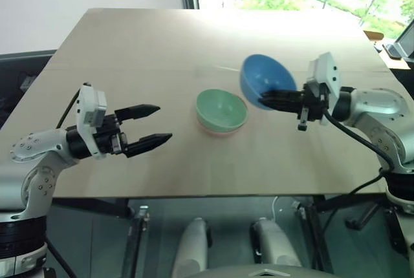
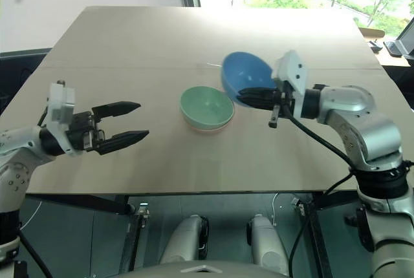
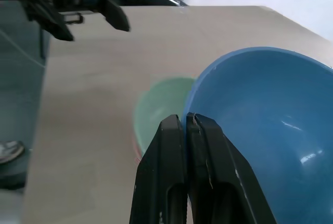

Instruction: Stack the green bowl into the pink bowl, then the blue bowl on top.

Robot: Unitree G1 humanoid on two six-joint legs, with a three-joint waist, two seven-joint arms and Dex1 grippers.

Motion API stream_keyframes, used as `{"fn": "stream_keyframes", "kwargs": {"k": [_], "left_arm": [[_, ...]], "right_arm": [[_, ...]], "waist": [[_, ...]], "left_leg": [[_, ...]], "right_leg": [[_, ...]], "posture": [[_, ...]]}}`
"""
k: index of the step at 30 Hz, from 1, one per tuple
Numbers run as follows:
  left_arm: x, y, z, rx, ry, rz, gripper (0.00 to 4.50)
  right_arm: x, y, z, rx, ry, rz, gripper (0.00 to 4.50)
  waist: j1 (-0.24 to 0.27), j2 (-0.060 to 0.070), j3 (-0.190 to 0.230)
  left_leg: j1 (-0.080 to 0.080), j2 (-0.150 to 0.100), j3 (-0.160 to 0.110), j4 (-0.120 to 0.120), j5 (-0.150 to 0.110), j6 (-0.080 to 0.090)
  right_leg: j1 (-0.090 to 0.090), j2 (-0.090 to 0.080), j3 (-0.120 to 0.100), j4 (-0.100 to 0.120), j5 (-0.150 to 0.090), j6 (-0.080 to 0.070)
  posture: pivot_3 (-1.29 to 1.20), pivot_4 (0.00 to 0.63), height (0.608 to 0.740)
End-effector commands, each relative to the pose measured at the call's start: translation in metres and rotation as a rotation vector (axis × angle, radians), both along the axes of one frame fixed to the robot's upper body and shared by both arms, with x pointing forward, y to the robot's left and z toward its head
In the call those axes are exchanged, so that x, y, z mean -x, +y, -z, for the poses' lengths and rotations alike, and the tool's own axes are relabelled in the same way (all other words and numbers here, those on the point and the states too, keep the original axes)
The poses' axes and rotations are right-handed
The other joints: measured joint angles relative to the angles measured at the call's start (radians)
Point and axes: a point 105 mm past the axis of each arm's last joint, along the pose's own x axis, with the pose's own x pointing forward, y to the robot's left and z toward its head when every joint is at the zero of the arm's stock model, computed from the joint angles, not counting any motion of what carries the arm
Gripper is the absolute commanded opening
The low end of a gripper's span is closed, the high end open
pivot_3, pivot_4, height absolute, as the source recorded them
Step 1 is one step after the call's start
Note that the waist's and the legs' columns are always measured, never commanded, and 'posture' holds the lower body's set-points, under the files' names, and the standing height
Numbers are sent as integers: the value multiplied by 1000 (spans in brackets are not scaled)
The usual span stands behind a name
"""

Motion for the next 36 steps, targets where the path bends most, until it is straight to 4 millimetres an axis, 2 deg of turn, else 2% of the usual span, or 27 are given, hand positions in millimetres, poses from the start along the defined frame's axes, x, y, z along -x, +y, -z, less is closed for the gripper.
{"fn": "stream_keyframes", "kwargs": {"k": [1,10,14,15,16,19,20,22,28,31,36], "left_arm": [[9,5,-16,1,-52,-3,4500],[23,11,-10,-4,-26,-42,4500],[24,7,-11,-1,-28,-41,4500],[24,6,-11,0,-30,-39,4500],[23,5,-12,1,-34,-38,4500],[22,6,-15,3,-39,-36,4500],[22,6,-14,4,-38,-35,4500],[21,4,-13,1,-36,-31,4500],[16,1,-10,-13,-42,-36,4500],[10,2,-8,-38,-42,-78,4500],[5,0,-6,-46,-26,-123,4500]], "right_arm": [[11,10,-13,-11,-22,-97,63],[7,52,-27,-103,-64,-218,63],[-3,62,-16,-101,-38,-225,63],[-3,62,-13,-93,-34,-229,682],[-4,62,-12,-87,-39,-227,1094],[-9,56,-14,-84,-78,-189,2112],[-11,52,-15,-82,-90,-172,2687],[-12,46,-16,-80,-109,-140,3193],[-10,21,-16,-76,-132,-50,3193],[-14,-22,-3,-64,-132,124,3193],[-11,-77,24,-13,-58,307,3193]], "waist": [[-1,0,0],[-5,0,0],[-1,0,0],[0,0,0],[0,0,0],[-2,0,0],[-3,0,0],[-4,0,0],[0,0,0],[3,-1,0],[3,-1,0]], "left_leg": [[0,0,0,0,0,0],[0,1,0,-1,0,0],[0,0,0,0,0,0],[0,0,0,0,0,0],[0,0,0,0,0,0],[0,0,0,0,0,0],[0,0,0,-1,0,0],[0,0,0,-1,0,0],[0,0,0,-1,0,0],[0,0,0,-1,0,0],[0,0,1,-1,0,0]], "right_leg": [[0,0,0,0,0,0],[-1,1,0,1,0,0],[0,0,-1,1,0,-1],[0,-1,-1,0,0,0],[0,-1,-1,0,0,0],[-1,0,-1,1,0,-1],[-1,0,-1,1,0,-1],[-1,0,-1,1,0,-1],[-1,0,-1,0,0,-1],[-1,0,-1,0,0,-1],[0,0,0,-2,0,0]], "posture": [[0,150,740],[0,150,740],[0,150,740],[0,150,740],[0,150,740],[0,150,740],[0,150,740],[0,150,740],[0,150,740],[0,150,740],[0,150,740]]}}
